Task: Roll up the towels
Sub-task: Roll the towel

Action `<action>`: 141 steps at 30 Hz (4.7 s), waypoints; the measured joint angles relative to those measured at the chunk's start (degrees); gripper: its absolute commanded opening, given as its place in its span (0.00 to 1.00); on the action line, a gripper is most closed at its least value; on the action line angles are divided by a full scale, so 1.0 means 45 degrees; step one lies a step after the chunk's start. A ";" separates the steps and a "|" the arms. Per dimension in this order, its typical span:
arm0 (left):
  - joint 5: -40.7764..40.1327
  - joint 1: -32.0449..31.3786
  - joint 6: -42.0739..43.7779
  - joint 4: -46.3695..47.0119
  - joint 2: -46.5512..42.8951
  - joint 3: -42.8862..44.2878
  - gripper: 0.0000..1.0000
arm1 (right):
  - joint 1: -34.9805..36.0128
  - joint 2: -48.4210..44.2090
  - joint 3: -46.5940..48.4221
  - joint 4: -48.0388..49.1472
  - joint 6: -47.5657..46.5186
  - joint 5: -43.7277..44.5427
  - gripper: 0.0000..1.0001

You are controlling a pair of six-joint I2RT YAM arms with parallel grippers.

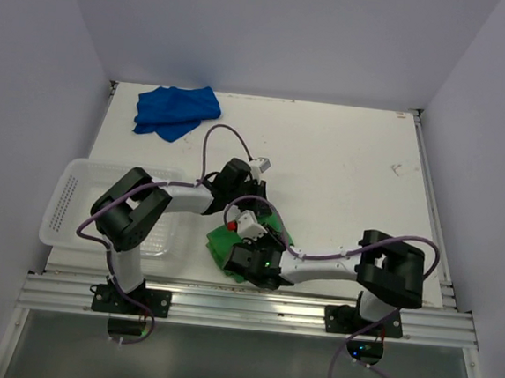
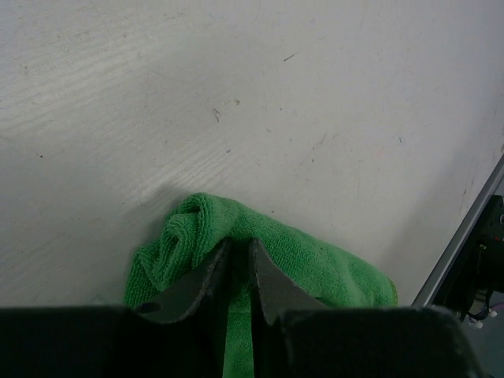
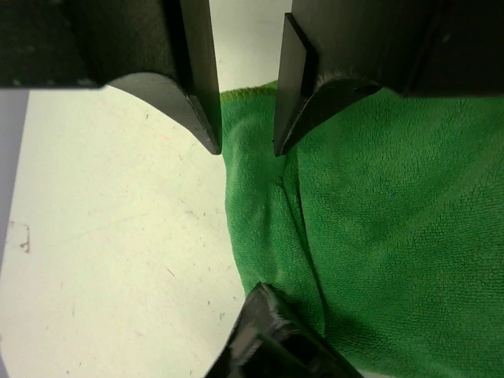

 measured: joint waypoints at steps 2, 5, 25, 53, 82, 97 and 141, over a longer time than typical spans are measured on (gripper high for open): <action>-0.0087 -0.0010 -0.0146 0.0097 -0.0010 -0.0053 0.19 | 0.0015 -0.0845 -0.0238 -0.0078 0.0311 -0.0214 0.40; -0.0291 -0.0087 -0.0233 0.0165 -0.0039 -0.0092 0.18 | 0.0015 -0.2147 -0.0568 -0.0005 0.0593 -0.0583 0.42; -0.1836 -0.0500 -0.0695 0.0243 -0.0903 -0.0908 0.18 | -0.7417 -0.6921 -0.3779 0.3570 0.3385 -1.0788 0.53; -0.2050 -0.0617 -0.0792 0.0311 -0.0942 -0.0976 0.18 | -0.8456 -0.4265 -0.4357 0.5372 0.2623 -1.3527 0.48; -0.2589 0.0855 -0.0209 -0.2880 -0.2356 0.0058 0.27 | -0.3419 -0.5032 -0.4789 0.5309 0.0699 -0.6737 0.00; -0.2409 0.0806 -0.0219 -0.3162 -0.3118 0.0063 0.27 | 0.0797 -0.0117 -0.0933 0.2181 0.0500 -0.0549 0.00; -0.0656 -0.1005 -0.1141 -0.1632 -0.4624 -0.3458 0.26 | 0.2409 0.5178 0.3827 -0.2137 -0.1069 0.1739 0.00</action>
